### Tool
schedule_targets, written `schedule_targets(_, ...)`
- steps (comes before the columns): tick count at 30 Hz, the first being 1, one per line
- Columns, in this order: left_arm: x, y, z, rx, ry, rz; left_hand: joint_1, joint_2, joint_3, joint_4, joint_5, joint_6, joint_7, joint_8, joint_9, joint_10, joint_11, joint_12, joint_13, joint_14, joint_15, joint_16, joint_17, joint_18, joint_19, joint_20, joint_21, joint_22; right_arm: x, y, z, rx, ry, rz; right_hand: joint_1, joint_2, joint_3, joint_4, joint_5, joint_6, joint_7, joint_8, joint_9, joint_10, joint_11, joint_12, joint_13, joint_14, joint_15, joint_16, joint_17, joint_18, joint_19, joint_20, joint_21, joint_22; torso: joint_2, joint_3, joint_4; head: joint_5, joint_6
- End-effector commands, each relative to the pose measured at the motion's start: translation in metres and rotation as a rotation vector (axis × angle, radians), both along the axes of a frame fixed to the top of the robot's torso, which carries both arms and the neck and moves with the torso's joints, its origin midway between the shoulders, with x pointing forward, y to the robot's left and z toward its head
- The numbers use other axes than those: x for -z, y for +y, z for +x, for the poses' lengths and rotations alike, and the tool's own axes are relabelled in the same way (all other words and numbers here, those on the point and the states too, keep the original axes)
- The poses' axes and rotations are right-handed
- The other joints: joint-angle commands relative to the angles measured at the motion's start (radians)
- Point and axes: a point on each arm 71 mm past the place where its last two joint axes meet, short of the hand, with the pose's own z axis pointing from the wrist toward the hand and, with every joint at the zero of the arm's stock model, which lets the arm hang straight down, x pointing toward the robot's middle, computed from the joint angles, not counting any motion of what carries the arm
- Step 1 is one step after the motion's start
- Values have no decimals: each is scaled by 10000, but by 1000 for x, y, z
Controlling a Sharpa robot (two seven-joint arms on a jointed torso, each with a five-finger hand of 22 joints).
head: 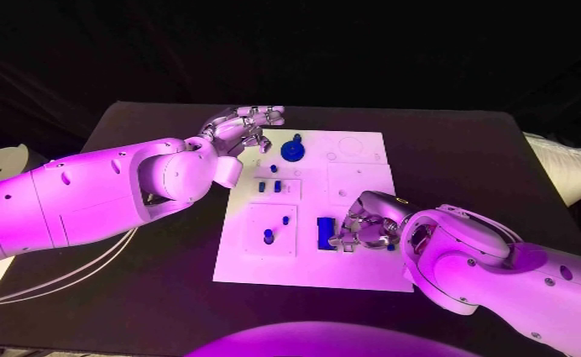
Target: Assemble the parts on the task board
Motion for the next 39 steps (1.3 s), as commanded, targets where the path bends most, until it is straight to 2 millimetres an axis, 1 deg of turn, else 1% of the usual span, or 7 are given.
schedule_targets(1, -1, -3, 0, 196, -115, -100, -24, 91, -12, -52, 61, -66, -1, 34, 11, -43, 9, 32, 14, -90, -10, -36, -11, 127, -30, 37, -40, -9, -2, 0, 1, 10, -311, 10, 233, 136, 10, -77, -47, 34, -25, 43, 16, 148, -56, -3, -374, 846, -73, 33, 1425, -99, 67, -79, 54, 56, 14, 1, 2, -23, 24)
schedule_targets(8, -2, -3, 0, 203, -129, -85, -25, 105, -6, -58, 76, -56, -1, 51, 14, -53, 8, 70, 22, -95, -11, -35, -25, 127, -28, 37, -46, -10, -2, 0, 1, 39, -407, 43, 486, 222, 121, -260, -20, 49, -58, 54, 38, 182, -87, 59, -302, 847, -99, 34, 1433, -101, 72, -98, 63, 72, 11, -3, 10, -77, 13)
schedule_targets(16, -2, -3, 0, 221, -169, -52, -25, 105, -6, -58, 76, -56, -1, 51, 14, -53, 8, 70, 22, -95, -11, -35, -25, 127, -28, 37, -46, -10, -7, -8, -1, 310, -569, 353, 415, 100, 52, -263, 60, 39, -39, 48, 46, 169, -75, 17, -318, 841, -95, 13, 1404, -98, 63, -102, 47, 53, 9, 2, 11, -106, 10)
schedule_targets(22, -2, -2, -1, 201, -175, -35, -25, 105, -6, -58, 76, -56, -1, 51, 14, -53, 8, 70, 22, -95, -11, -35, -25, 127, -28, 37, -46, -10, -14, -30, -5, 848, -623, 536, 398, 6, 21, -285, 140, -137, 31, -63, 12, 71, -24, -222, -475, 827, -60, -30, 1342, -86, 32, -84, -2, -11, 13, -8, 7, -135, 3)
schedule_targets(27, -2, -1, -1, 171, -181, -19, -25, 105, -6, -58, 76, -56, -1, 51, 14, -53, 8, 70, 22, -95, -11, -35, -25, 127, -28, 37, -46, -10, -18, -57, -5, 1290, -685, 262, 480, 51, 88, -336, 279, -360, 133, -250, -59, 20, 55, -341, -541, 818, 0, -61, 1301, -79, 11, -39, -35, -51, 1, -6, -46, -121, 43)
schedule_targets(31, -2, -1, -1, 179, -182, -21, -21, 107, -4, -64, 79, -57, -2, 54, 13, -60, 7, 83, 24, -97, -11, -35, -30, 128, -29, 36, -50, -12, -18, -74, -4, 1484, -821, -133, 434, 102, 102, -300, 278, -444, 189, -351, -100, 12, 105, -366, -548, 812, 40, -81, 1276, -72, -6, -7, -64, -87, -3, 4, -52, -135, 46)
schedule_targets(39, -2, -3, -2, 276, -216, -21, -21, 107, -4, -64, 79, -57, -2, 54, 13, -60, 7, 83, 24, -97, -11, -35, -30, 128, -29, 36, -50, -12, -12, -97, 2, 1670, -1106, -909, 271, 195, 98, -171, 285, -376, 198, -393, -115, -49, 122, -550, -669, 785, 66, -164, 1155, -50, -45, 30, -132, -177, -2, 1, -38, -305, 94)
